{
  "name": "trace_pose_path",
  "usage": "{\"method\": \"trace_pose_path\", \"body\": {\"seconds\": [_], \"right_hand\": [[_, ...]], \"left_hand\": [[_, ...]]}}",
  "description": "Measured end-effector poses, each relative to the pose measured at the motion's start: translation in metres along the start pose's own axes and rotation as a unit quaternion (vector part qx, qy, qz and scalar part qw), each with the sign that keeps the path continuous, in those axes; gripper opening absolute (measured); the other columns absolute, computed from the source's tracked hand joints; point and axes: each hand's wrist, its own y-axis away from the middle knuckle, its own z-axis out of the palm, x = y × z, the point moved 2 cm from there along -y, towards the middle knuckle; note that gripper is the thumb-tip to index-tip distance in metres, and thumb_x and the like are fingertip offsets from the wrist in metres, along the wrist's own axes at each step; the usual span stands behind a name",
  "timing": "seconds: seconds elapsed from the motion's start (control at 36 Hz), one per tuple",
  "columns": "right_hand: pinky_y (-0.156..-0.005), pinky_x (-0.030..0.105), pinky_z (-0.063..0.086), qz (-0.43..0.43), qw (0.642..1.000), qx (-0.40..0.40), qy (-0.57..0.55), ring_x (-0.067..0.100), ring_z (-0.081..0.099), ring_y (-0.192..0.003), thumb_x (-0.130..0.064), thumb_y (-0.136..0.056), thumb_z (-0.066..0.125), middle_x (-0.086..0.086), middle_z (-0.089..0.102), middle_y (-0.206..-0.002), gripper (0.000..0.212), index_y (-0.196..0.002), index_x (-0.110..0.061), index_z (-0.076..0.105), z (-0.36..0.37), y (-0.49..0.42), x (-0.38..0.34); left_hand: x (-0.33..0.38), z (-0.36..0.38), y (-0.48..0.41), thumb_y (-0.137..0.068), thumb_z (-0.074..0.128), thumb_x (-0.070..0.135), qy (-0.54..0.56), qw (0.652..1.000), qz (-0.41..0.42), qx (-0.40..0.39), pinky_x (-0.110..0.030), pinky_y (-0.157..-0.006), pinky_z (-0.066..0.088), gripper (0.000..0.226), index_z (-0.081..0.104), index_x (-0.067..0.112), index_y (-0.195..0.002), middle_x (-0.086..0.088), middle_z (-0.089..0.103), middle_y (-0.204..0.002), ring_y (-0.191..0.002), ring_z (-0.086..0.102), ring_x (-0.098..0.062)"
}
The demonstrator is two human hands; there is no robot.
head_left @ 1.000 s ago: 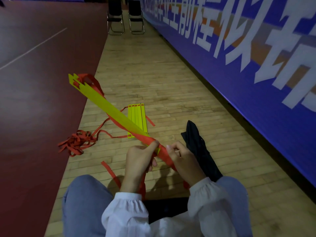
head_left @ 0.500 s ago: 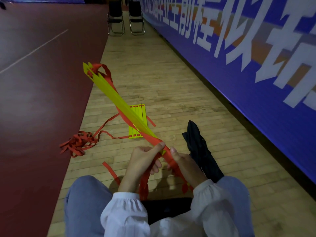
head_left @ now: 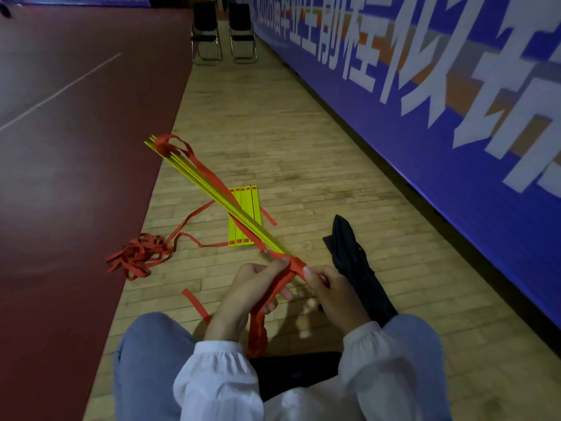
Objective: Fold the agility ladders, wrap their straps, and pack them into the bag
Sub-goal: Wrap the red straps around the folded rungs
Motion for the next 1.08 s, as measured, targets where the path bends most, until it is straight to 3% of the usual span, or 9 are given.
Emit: {"method": "trace_pose_path", "body": {"seconds": [0.06,0.22,0.33,0.47,0.61,0.72,0.89,0.97,1.08], "right_hand": [[-0.083,0.038,0.048,-0.002,1.0,-0.001,-0.005,0.015,0.062,-0.088,-0.051,-0.092,0.054,-0.007,0.064,-0.088,0.029,-0.102,-0.025,0.062,0.002,0.0,0.0],[-0.082,0.036,0.048,-0.009,1.0,0.008,0.01,0.015,0.061,-0.092,-0.077,-0.061,0.046,-0.003,0.064,-0.101,0.064,-0.104,-0.031,0.056,0.009,0.0,-0.001],[-0.085,0.038,0.049,-0.001,1.0,0.013,0.011,0.015,0.061,-0.094,-0.067,-0.067,0.052,-0.001,0.064,-0.104,0.052,-0.105,-0.03,0.056,0.01,0.0,-0.001],[-0.078,0.031,0.047,0.0,1.0,0.003,-0.006,0.014,0.061,-0.091,-0.07,-0.062,0.053,-0.003,0.064,-0.1,0.06,-0.104,-0.026,0.058,0.01,0.001,-0.005],[-0.07,0.022,0.044,-0.005,0.999,-0.021,-0.04,0.008,0.062,-0.086,-0.052,-0.083,0.066,-0.01,0.064,-0.091,0.034,-0.103,-0.024,0.061,0.006,0.004,-0.007],[-0.06,0.012,0.042,-0.003,0.998,-0.015,-0.069,0.005,0.062,-0.073,-0.041,-0.095,0.054,-0.009,0.065,-0.078,0.022,-0.093,-0.022,0.065,0.0,0.004,-0.009],[-0.058,0.015,0.046,-0.029,0.994,0.015,-0.106,0.001,0.063,-0.065,-0.028,-0.089,0.066,-0.006,0.07,-0.07,0.01,-0.082,-0.022,0.069,-0.006,0.007,-0.009],[-0.068,0.03,0.051,-0.032,0.993,0.048,-0.104,0.014,0.069,-0.075,-0.03,-0.085,0.073,0.0,0.073,-0.077,0.009,-0.083,-0.022,0.071,-0.008,0.005,-0.007],[-0.072,0.035,0.053,-0.025,0.994,0.069,-0.083,0.012,0.068,-0.075,-0.031,-0.08,0.076,-0.006,0.071,-0.072,0.008,-0.076,-0.03,0.069,-0.008,0.003,-0.004]], "left_hand": [[0.001,0.0,0.001,-0.095,0.055,0.04,0.005,1.0,0.004,0.006,-0.014,-0.032,0.031,0.048,0.067,0.003,-0.066,0.0,0.054,-0.035,-0.027,0.039,-0.008],[0.001,0.003,0.001,-0.096,0.056,0.033,0.014,0.999,0.025,0.017,-0.017,-0.032,0.026,0.047,0.066,-0.007,-0.073,0.002,0.049,-0.032,-0.024,0.034,-0.008],[-0.002,0.005,-0.001,-0.097,0.056,0.027,0.013,0.998,0.049,0.031,-0.017,-0.03,0.023,0.042,0.061,-0.007,-0.071,0.002,0.048,-0.03,-0.022,0.031,-0.007],[-0.007,0.002,-0.009,-0.096,0.056,0.017,0.022,0.996,0.072,0.045,-0.014,-0.03,0.02,0.039,0.057,-0.003,-0.062,0.0,0.052,-0.035,-0.022,0.032,-0.01],[-0.011,-0.003,-0.011,-0.095,0.056,0.012,0.026,0.996,0.083,0.026,-0.016,-0.031,0.021,0.04,0.059,-0.002,-0.057,-0.007,0.055,-0.041,-0.023,0.033,-0.011],[-0.008,-0.004,-0.003,-0.095,0.054,0.01,0.015,0.996,0.091,-0.01,-0.016,-0.03,0.024,0.037,0.06,-0.004,-0.062,0.0,0.051,-0.033,-0.022,0.033,-0.007],[-0.007,-0.001,-0.006,-0.095,0.056,0.012,0.011,0.995,0.09,-0.042,-0.016,-0.031,0.028,0.035,0.062,0.001,-0.063,-0.008,0.06,-0.046,-0.026,0.04,-0.009],[-0.009,0.001,-0.008,-0.095,0.056,0.015,0.028,0.996,0.059,-0.054,-0.016,-0.032,0.035,0.026,0.064,0.002,-0.075,-0.012,0.067,-0.061,-0.031,0.048,-0.011],[-0.012,0.0,-0.009,-0.095,0.057,0.019,0.04,0.996,0.014,-0.073,-0.018,-0.034,0.04,0.023,0.064,-0.003,-0.093,-0.014,0.069,-0.066,-0.035,0.054,-0.015]]}}
